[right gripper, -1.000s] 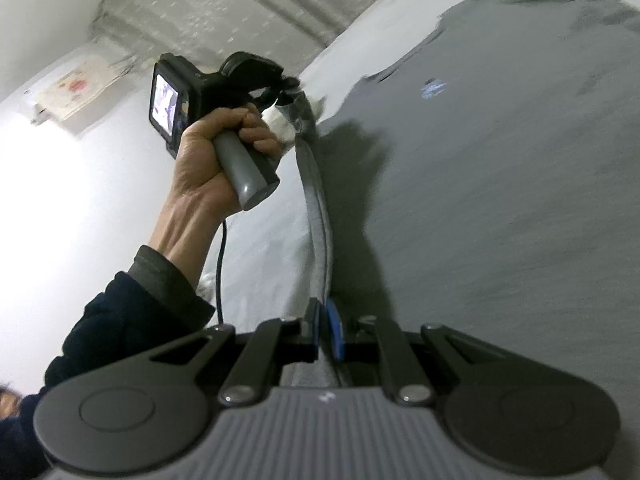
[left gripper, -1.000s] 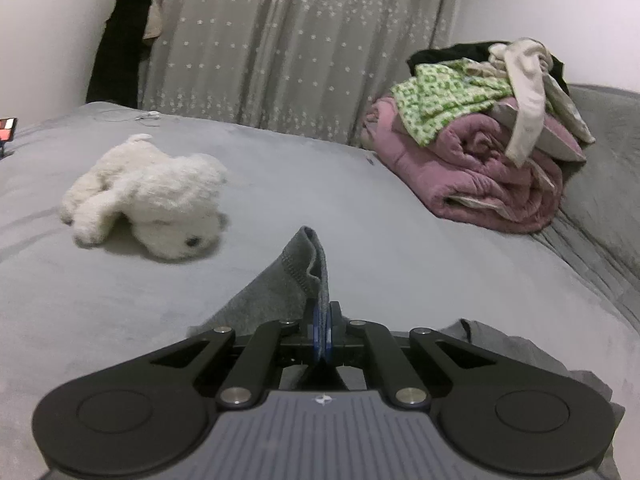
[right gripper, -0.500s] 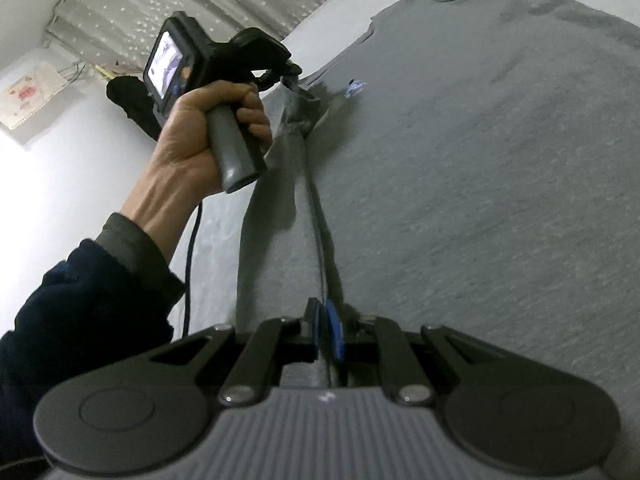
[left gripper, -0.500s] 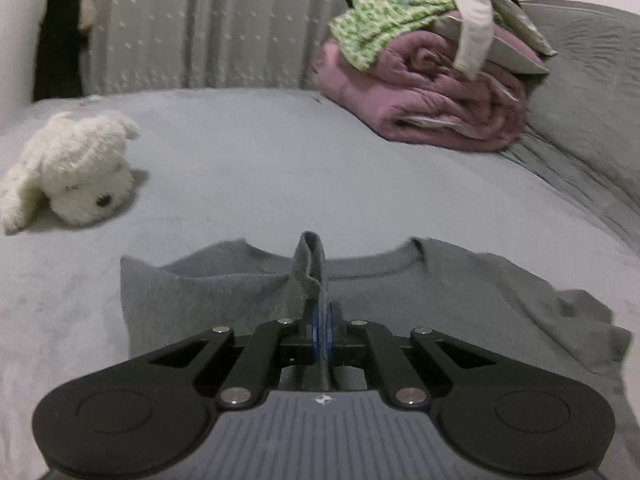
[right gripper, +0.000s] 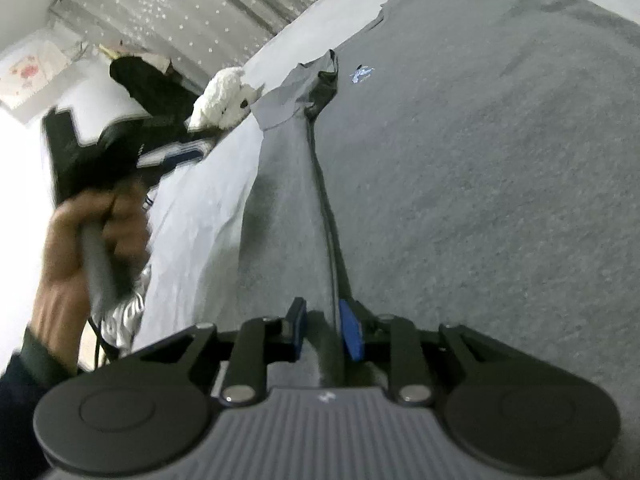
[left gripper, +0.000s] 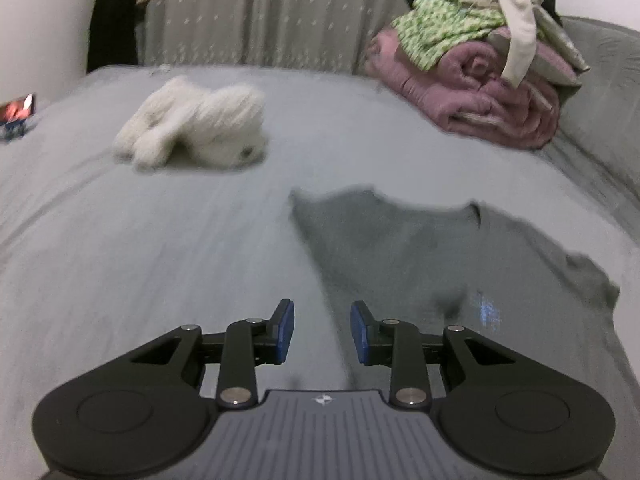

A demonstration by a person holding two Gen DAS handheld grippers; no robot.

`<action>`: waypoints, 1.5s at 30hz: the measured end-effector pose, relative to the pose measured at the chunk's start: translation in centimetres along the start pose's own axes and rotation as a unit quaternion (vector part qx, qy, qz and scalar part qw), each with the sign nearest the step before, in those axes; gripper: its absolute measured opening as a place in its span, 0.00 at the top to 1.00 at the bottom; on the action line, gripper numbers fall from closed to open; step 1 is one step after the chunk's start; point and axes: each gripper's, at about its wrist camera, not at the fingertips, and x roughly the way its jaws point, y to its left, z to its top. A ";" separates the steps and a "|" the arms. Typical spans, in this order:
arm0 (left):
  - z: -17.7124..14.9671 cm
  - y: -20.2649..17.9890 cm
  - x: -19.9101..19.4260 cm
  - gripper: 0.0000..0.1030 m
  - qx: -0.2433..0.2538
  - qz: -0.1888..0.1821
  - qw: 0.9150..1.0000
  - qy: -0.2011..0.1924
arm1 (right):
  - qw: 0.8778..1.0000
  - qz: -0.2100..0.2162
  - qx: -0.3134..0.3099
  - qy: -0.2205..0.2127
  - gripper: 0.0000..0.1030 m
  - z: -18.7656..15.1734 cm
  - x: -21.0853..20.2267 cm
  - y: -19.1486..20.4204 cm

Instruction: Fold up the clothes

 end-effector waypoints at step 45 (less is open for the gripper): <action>-20.2 -6.5 -16.7 0.49 0.106 -0.017 0.993 0.058 | 0.999 0.014 -0.024 0.017 0.87 -0.7 -4.9 -1.8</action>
